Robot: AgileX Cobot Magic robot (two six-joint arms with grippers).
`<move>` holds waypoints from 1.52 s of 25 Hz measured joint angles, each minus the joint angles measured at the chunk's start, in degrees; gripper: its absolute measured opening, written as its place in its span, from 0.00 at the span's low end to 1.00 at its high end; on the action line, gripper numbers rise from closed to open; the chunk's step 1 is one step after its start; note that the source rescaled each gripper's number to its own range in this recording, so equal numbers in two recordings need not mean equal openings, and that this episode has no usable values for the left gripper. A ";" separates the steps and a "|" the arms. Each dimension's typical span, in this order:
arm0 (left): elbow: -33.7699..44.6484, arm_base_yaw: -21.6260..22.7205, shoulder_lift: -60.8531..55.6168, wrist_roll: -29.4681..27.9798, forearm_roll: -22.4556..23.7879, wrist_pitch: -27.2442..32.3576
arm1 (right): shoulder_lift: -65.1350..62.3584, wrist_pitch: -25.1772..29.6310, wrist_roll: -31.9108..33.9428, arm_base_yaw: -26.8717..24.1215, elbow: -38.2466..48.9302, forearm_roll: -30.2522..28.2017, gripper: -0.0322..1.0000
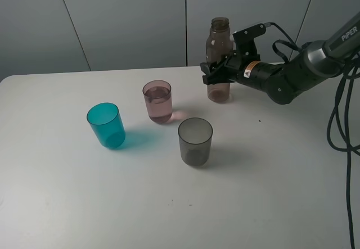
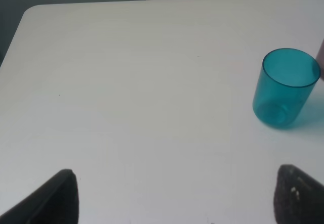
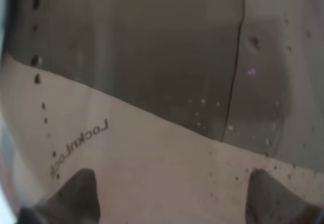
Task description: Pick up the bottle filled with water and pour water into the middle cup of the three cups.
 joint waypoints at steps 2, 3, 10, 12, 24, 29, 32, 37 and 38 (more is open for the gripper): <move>0.00 0.00 0.00 0.00 0.00 0.00 | 0.00 0.22 0.14 0.00 0.00 -0.25 0.03; 0.00 0.00 0.00 0.00 0.00 0.00 | 0.00 0.23 0.15 0.00 0.00 -0.25 0.03; 0.00 0.00 0.00 0.00 0.00 0.00 | 0.00 0.84 0.71 0.00 0.00 -0.25 0.03; 0.00 0.00 0.00 0.00 0.00 0.00 | 0.00 0.84 0.80 0.00 0.00 -0.25 0.03; 0.00 0.00 0.00 0.00 0.00 0.00 | -1.63 1.31 3.17 0.00 2.83 -0.33 0.99; 0.00 0.00 0.00 0.00 0.00 0.00 | -5.32 1.83 3.17 -0.37 9.51 1.41 0.99; 0.00 0.00 0.00 0.00 0.00 0.00 | -7.95 2.05 3.17 -1.81 14.64 1.87 0.99; 0.00 0.00 0.00 0.00 0.00 0.00 | -13.97 2.27 2.92 -4.06 20.94 2.31 0.99; 0.00 0.00 0.00 0.00 0.00 0.00 | -15.66 2.59 2.70 -4.30 21.93 2.31 0.99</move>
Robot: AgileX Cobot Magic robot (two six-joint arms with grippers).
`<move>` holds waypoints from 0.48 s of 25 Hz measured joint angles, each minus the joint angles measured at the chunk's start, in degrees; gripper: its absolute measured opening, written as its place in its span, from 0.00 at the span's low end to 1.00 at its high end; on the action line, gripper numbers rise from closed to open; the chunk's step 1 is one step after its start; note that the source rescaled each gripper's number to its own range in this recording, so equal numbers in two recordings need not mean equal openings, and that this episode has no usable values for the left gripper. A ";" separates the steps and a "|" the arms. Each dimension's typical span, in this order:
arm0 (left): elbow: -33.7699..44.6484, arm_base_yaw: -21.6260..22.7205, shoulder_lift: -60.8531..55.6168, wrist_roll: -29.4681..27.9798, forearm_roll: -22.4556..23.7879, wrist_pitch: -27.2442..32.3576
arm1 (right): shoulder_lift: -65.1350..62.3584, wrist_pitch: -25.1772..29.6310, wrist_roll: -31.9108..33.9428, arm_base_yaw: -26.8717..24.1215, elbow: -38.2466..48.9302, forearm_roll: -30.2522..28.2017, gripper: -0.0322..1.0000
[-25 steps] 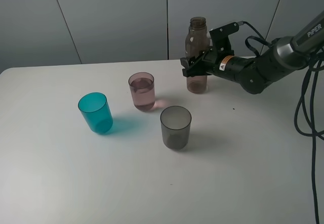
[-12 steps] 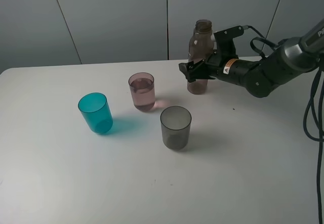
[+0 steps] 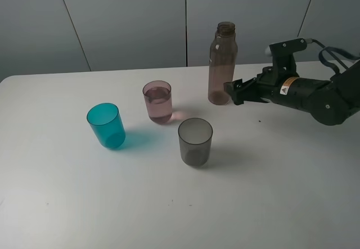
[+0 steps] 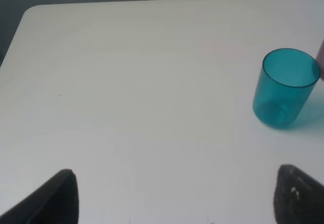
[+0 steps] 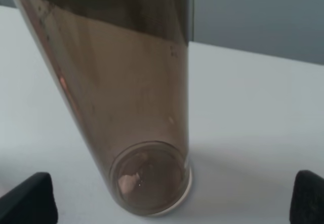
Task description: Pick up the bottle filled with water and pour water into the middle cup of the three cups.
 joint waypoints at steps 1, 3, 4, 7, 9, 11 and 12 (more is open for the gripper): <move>0.00 0.00 0.00 0.00 0.00 0.00 | -1.40 0.68 -0.15 -0.13 0.40 0.00 0.99; 0.00 0.00 0.00 0.00 0.00 0.00 | -5.46 4.63 -0.25 -0.13 0.79 0.00 0.99; 0.00 0.00 0.00 0.00 0.00 0.00 | -7.63 7.23 -0.24 -0.13 0.79 0.00 0.99; 0.00 0.00 0.00 0.00 0.00 0.00 | -16.96 22.00 -0.24 -0.13 -1.17 0.00 1.00; 0.00 0.00 0.00 0.00 0.00 0.00 | -23.48 33.40 -0.24 -0.13 -3.67 0.25 1.00; 0.00 0.00 0.00 0.00 0.00 0.00 | -30.14 44.17 -0.24 -0.13 -6.49 2.45 1.00; 0.00 0.00 0.00 0.00 0.00 0.00 | -33.67 49.63 -0.24 -0.13 -8.10 3.69 1.00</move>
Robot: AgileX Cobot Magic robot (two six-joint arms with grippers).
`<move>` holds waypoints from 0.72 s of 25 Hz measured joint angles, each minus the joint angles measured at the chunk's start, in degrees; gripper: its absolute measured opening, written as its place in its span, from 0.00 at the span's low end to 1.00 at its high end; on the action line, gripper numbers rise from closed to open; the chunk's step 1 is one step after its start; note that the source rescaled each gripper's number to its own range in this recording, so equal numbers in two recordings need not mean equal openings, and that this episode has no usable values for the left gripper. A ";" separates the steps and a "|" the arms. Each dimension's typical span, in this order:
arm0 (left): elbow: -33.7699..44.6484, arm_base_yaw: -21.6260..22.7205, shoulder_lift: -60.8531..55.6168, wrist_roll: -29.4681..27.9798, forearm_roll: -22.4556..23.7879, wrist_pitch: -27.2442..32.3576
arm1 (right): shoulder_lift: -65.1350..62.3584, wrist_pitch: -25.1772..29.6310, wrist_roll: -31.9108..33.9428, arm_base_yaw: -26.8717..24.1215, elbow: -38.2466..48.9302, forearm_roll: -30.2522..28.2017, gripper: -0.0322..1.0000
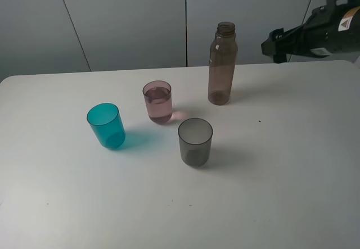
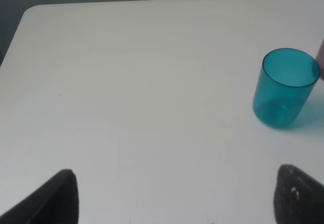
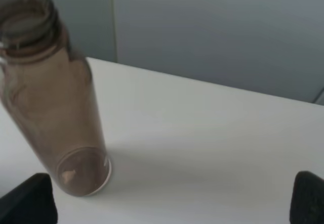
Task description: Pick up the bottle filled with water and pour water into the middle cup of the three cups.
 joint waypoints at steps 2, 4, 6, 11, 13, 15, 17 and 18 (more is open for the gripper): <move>0.00 0.00 0.00 0.00 0.00 0.00 | -6.67 10.08 -0.97 0.00 -2.94 3.59 1.00; 0.00 0.00 0.00 0.00 0.00 0.00 | -12.12 18.38 -3.98 -0.10 -5.02 7.02 1.00; 0.00 0.00 0.00 0.00 0.00 0.00 | -17.71 25.51 -7.51 -0.10 -5.55 10.16 1.00; 0.00 0.00 0.00 0.00 0.00 0.00 | -29.53 38.41 -11.49 -0.10 -4.00 14.49 1.00; 0.00 0.00 0.00 0.00 0.00 0.00 | -34.37 43.19 -11.92 -0.10 -2.18 14.75 1.00; 0.00 0.00 0.00 0.00 0.00 0.00 | -38.92 47.32 -12.07 -0.10 0.15 14.75 1.00; 0.00 0.00 0.00 0.00 0.00 0.00 | -43.58 49.86 -12.18 -0.10 2.79 14.90 1.00; 0.00 0.00 0.00 0.00 0.00 0.00 | -46.22 50.78 -12.18 -0.10 4.31 15.23 1.00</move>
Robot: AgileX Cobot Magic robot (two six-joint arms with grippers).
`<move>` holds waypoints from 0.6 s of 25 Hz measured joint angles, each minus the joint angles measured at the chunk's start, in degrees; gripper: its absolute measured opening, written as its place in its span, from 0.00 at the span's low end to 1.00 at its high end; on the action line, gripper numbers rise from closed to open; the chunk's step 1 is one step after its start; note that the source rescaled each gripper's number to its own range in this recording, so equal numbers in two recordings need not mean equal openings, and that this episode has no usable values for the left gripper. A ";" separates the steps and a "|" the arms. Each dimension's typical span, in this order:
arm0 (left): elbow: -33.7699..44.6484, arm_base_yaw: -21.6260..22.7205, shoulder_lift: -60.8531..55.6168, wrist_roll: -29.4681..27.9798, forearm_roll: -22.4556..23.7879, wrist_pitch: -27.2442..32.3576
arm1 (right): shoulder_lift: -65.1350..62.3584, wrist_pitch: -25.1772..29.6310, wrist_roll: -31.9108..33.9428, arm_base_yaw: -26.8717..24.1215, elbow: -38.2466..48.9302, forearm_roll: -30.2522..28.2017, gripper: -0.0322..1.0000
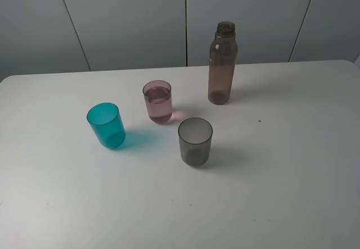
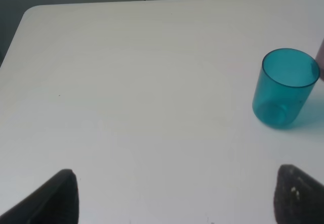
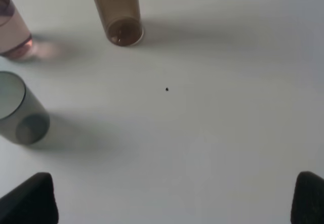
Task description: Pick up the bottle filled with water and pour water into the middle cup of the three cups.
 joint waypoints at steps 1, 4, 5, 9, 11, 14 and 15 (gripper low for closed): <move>0.00 0.00 0.00 0.00 0.00 0.00 | -2.70 0.99 0.00 0.00 1.47 1.01 1.00; 0.00 0.00 0.00 0.00 0.00 0.00 | -10.12 2.50 0.00 0.00 5.21 2.87 1.00; 0.00 0.00 0.00 0.00 0.00 0.00 | -12.20 2.75 0.00 0.00 6.18 3.35 1.00; 0.00 0.00 0.00 0.00 0.00 0.00 | -21.34 3.62 0.00 0.00 9.77 3.80 1.00; 0.00 0.00 0.00 0.00 0.00 0.00 | -25.09 3.72 0.00 0.00 10.97 3.80 1.00; 0.00 0.00 0.00 0.00 0.00 0.00 | -29.41 3.72 0.00 0.00 11.57 3.80 1.00; 0.00 0.00 0.00 0.00 0.00 0.00 | -29.84 3.62 0.00 0.00 11.57 3.80 1.00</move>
